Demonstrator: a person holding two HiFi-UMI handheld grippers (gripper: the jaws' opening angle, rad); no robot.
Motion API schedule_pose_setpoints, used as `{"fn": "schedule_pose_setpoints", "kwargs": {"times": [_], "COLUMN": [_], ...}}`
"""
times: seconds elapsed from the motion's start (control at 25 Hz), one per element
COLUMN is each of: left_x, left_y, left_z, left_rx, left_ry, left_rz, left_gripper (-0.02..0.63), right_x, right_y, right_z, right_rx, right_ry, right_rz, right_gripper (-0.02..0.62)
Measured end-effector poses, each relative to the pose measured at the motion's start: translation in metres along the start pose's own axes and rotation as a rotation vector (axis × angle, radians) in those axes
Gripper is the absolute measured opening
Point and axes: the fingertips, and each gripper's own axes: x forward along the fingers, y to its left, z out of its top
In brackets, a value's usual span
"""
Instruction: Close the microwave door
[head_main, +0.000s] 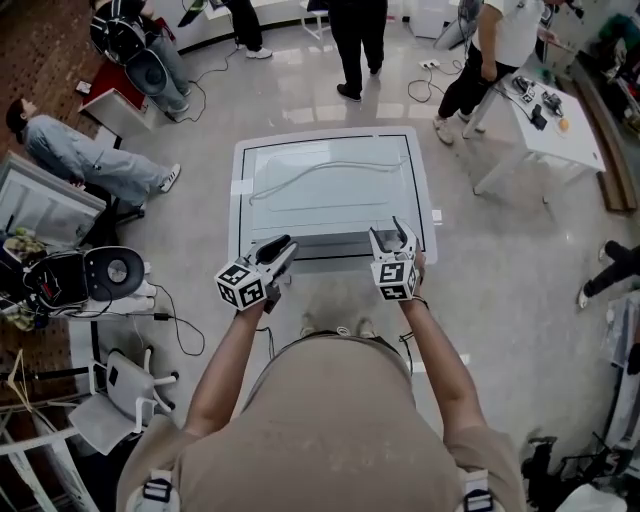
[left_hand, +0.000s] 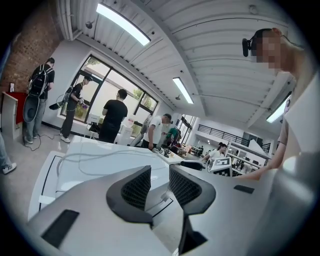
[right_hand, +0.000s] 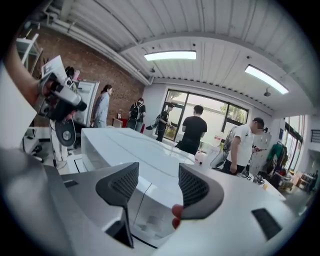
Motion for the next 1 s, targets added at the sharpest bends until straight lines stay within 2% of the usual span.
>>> {"fn": "schedule_pose_setpoints", "kwargs": {"times": [0.24, 0.48, 0.76, 1.0], "left_x": [0.009, 0.01, 0.004, -0.006], "left_y": [-0.028, -0.065, -0.105, -0.122], "left_z": [0.034, 0.077, 0.118, 0.124], "left_rx": [-0.005, 0.034, 0.083, 0.119], "left_ry": [-0.076, -0.178, -0.284, -0.308], "left_rz": [-0.008, -0.016, -0.004, 0.071], "left_gripper": [0.114, 0.114, 0.114, 0.114], "right_x": [-0.029, -0.065, -0.112, -0.144], "right_y": [-0.036, -0.067, -0.101, -0.119], "right_z": [0.071, 0.122, 0.15, 0.142], "right_rx": [0.169, 0.226, 0.258, 0.265], "right_ry": [-0.154, -0.27, -0.378, -0.414], "right_rz": [0.086, 0.138, 0.192, 0.219], "right_gripper": [0.254, 0.253, 0.253, 0.253]}}
